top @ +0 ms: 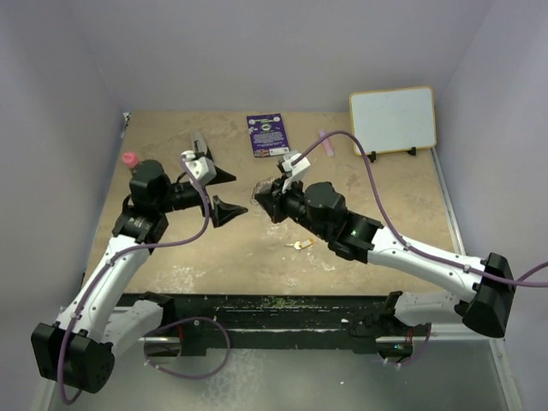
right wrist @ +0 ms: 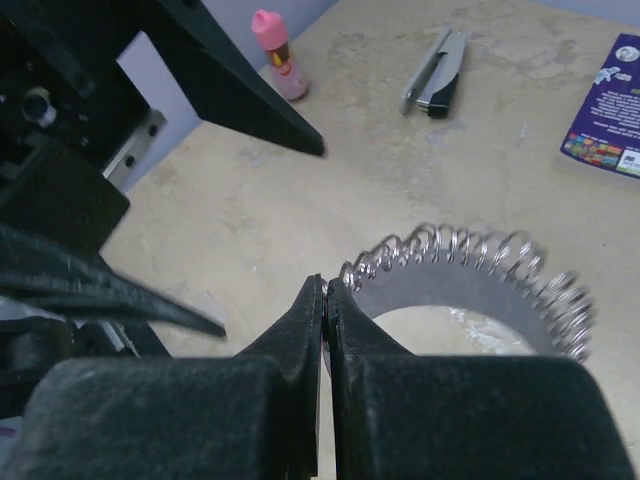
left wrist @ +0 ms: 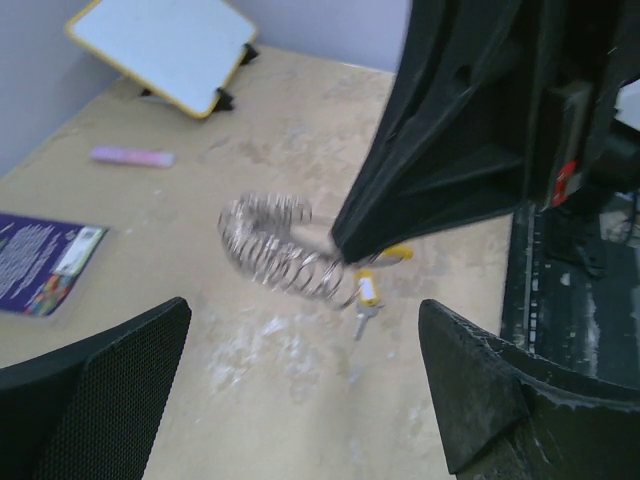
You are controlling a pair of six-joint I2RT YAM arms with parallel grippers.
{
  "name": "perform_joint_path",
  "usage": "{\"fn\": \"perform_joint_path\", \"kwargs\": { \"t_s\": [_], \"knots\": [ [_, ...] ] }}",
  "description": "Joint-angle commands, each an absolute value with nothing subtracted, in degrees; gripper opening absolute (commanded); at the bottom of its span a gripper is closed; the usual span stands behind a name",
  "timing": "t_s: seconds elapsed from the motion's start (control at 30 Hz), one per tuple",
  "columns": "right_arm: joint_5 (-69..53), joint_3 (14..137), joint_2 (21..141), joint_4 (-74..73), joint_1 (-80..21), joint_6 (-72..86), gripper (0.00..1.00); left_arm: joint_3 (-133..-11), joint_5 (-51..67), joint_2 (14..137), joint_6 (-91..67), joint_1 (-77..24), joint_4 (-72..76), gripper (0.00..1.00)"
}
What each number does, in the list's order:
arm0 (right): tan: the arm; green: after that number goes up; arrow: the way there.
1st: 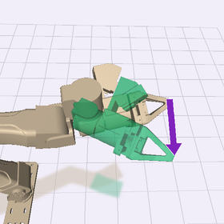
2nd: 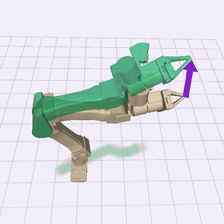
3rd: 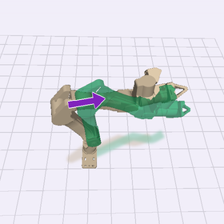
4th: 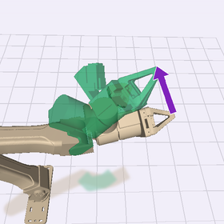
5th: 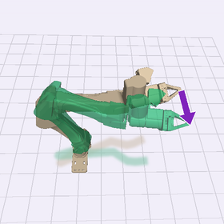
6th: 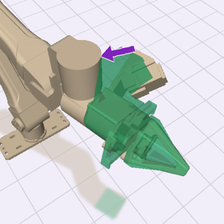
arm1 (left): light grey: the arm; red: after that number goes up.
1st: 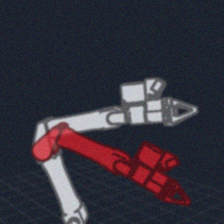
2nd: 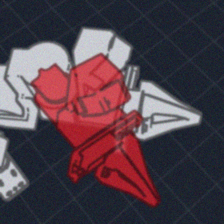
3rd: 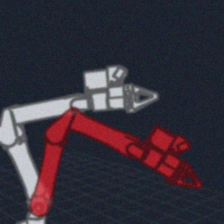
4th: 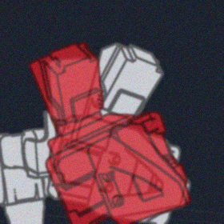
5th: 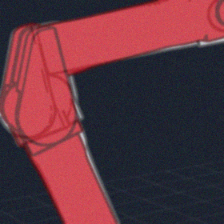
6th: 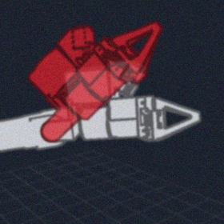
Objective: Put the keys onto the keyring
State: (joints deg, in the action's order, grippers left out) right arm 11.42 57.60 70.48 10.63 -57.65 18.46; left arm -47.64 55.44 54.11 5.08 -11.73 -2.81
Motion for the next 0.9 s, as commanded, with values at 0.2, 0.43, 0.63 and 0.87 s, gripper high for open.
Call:
{"fn": "perform_joint_path", "kwargs": {
  "t_s": [0.2,0.43,0.63,0.87],
  "knots": [
    [22.4,63.7,72.6,8.6,-63.5,22.5,0.0,-47.2,48.9,53.7,0.6,-20.9,3.3,0.98],
    [23.4,65.4,72.7,7.3,-65.1,23.5,0.0,-47.7,53.9,51.7,3.1,-20.9,-3.3,0.98],
    [23.4,68.0,72.3,6.4,-67.6,23.3,0.0,-47.1,57.9,51.8,3.9,-20.9,-1.5,0.98],
    [22.8,67.1,70.8,8.4,-69.0,23.8,0.0,-42.8,60.0,49.0,2.3,-21.2,10.7,0.97]
  ]
}}
